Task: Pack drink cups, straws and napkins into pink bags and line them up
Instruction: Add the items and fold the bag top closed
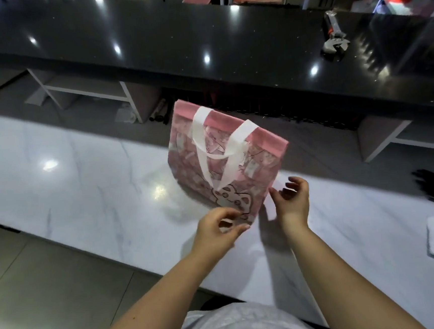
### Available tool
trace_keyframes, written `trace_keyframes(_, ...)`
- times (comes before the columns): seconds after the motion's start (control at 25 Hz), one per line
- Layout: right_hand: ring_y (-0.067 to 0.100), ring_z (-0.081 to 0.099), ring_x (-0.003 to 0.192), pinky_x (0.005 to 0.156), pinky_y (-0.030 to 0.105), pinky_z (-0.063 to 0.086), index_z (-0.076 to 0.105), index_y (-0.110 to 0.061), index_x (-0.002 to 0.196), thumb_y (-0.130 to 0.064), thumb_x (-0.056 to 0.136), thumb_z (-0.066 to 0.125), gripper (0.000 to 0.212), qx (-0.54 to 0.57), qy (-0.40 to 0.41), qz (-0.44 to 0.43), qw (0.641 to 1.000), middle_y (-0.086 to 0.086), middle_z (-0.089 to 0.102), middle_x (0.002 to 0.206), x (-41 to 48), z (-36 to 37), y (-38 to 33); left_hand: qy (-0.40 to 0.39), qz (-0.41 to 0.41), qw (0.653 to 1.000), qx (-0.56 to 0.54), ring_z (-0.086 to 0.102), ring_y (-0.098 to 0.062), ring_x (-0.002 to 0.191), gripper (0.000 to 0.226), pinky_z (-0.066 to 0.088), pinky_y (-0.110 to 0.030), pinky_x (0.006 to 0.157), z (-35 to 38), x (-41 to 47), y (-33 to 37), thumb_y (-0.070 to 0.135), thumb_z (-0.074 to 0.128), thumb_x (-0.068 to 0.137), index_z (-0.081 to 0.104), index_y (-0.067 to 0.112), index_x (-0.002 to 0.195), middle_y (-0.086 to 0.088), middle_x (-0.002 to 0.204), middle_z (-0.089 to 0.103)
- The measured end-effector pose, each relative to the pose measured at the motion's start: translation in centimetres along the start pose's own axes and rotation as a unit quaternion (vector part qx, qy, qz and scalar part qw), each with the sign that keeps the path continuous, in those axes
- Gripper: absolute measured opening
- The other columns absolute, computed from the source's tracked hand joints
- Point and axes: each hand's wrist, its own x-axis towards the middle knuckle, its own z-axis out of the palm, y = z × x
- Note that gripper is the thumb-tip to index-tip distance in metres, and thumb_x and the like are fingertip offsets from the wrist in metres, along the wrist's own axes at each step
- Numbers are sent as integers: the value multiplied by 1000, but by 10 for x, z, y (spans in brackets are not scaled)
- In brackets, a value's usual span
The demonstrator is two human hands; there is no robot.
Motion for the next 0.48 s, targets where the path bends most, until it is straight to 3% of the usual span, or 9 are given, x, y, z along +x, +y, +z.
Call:
trace_keyframes(0.08,22,60,82,77,43,55,55,-25,95,-20,89,67,14,82,-3,-22,996,7,61,93,-2,-10,-4,125,32,991,-39,62,1,77,27,52,-15,67,-22,15,3,34,79,75,64,32,97,10,88,66)
trace_keyframes(0.12,22,60,80,75,43,55,59,-25,92,-24,91,63,4,110,-42,-45,992,6,63,89,-3,-15,-7,215,38,974,-60,59,2,76,28,48,-12,67,-40,27,4,37,77,76,59,35,99,11,89,63)
trace_keyframes(0.2,18,64,84,75,33,56,66,-26,94,-32,87,68,10,118,-136,-76,981,1,69,92,-9,-16,-14,316,34,945,-75,55,1,85,36,45,-13,72,-76,57,6,35,75,81,52,33,107,7,101,58)
trace_keyframes(0.28,13,66,92,76,28,56,67,-25,101,-26,81,76,22,65,-176,-80,979,-4,71,98,-14,-7,-18,283,7,958,-45,56,-4,100,40,46,-17,84,-94,84,8,27,72,86,52,27,120,6,115,57)
trace_keyframes(0.36,8,67,88,74,23,54,67,-26,96,-12,83,73,20,32,-150,-74,985,-9,73,92,-15,4,-20,213,1,976,-38,62,-15,105,29,49,-26,91,-90,97,5,18,68,89,60,20,116,3,110,65)
trace_keyframes(0.48,9,67,84,72,17,52,68,-25,87,-5,88,66,19,64,-103,-20,992,-9,74,87,-6,7,-28,173,13,982,-72,66,-8,95,25,54,-20,83,-76,85,-1,6,65,87,65,28,102,16,94,71)
